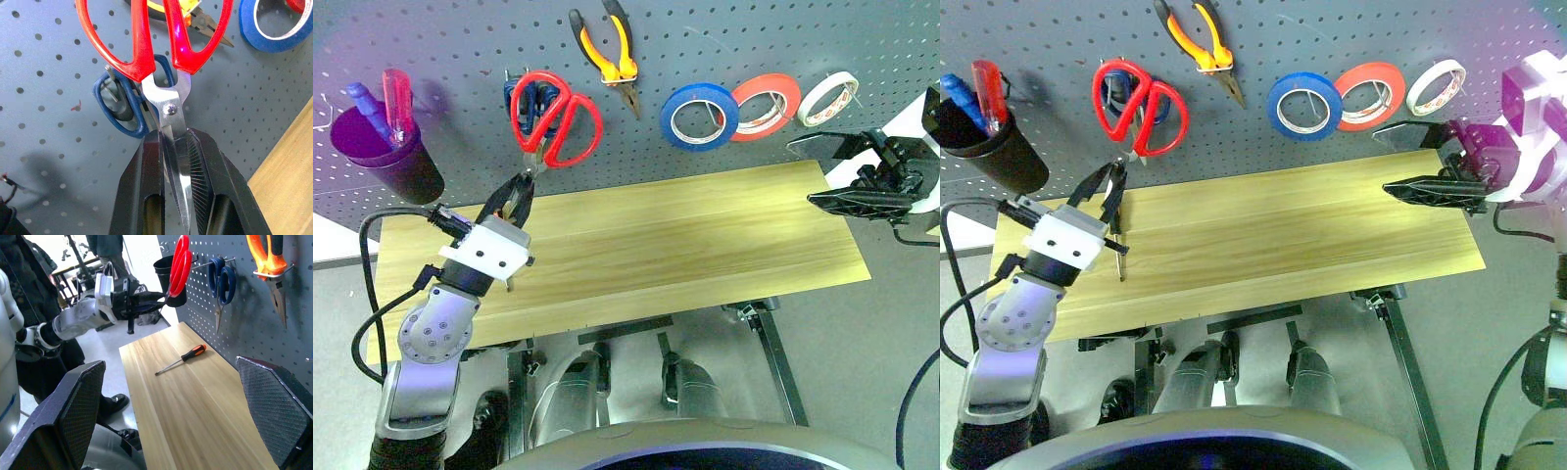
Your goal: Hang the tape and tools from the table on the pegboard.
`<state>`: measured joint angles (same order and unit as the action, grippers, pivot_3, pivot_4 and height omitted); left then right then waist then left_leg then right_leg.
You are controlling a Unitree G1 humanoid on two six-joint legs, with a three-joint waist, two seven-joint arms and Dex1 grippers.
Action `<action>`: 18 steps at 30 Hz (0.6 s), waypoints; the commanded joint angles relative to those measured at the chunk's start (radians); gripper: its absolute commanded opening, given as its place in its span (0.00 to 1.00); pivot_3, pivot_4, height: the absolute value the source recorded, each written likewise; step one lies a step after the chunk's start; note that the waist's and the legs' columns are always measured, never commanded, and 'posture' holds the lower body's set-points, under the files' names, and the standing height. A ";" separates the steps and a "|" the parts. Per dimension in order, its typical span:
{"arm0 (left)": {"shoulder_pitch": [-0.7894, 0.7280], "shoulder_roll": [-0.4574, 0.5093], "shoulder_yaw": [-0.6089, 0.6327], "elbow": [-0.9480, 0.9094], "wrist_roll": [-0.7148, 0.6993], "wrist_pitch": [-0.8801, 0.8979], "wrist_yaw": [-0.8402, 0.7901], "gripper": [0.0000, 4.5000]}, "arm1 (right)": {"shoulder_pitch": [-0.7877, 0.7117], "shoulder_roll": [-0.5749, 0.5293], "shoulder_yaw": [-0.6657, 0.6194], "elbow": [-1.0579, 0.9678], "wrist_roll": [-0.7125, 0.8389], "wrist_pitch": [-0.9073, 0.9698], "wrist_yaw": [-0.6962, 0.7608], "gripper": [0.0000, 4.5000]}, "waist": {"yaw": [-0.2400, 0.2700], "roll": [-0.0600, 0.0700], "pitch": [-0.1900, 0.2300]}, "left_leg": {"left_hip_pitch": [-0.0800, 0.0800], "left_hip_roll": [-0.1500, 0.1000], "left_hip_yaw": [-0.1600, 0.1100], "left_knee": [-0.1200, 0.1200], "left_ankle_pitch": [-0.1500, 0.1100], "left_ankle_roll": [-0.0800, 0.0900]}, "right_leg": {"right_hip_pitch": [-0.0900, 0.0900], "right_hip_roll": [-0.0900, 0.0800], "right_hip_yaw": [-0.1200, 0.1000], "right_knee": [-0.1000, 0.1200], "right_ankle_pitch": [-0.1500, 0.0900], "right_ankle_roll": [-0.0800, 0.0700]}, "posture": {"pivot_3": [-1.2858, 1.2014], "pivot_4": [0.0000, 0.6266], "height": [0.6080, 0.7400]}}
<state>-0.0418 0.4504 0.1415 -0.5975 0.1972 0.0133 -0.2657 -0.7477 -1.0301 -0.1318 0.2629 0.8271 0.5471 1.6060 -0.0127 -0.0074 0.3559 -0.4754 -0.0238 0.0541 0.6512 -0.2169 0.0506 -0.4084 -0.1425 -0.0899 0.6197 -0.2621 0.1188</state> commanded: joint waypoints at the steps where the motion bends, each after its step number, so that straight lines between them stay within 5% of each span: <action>1: 0.007 -0.003 0.037 -0.035 0.013 -0.013 0.023 0.08 | -0.015 -0.045 -0.007 0.017 0.017 -0.023 0.008 1.00 | 0.000 0.000 0.000 | 0.000 0.000 0.000 0.000 0.000 0.000 | 0.000 0.000 0.000 0.000 0.000 0.000 | 0.49 0.55 1.00; 18: 0.110 -0.062 0.057 -0.038 0.047 -0.022 0.076 0.08 | -0.064 -0.089 0.101 0.099 0.027 -0.100 0.008 1.00 | 0.001 0.000 0.000 | 0.000 0.000 0.000 0.002 0.000 0.000 | 0.000 0.000 0.000 0.002 0.000 0.000 | 0.49 0.54 1.00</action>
<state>0.0648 0.3941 0.1825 -0.6202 0.2371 0.0099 -0.2079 -0.7974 -1.0860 -0.0134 0.3604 0.8316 0.4669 1.6063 -0.0112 -0.0075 0.3559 -0.4754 -0.0238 0.0542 0.6532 -0.2169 0.0506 -0.4085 -0.1430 -0.0904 0.6220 -0.2621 0.1189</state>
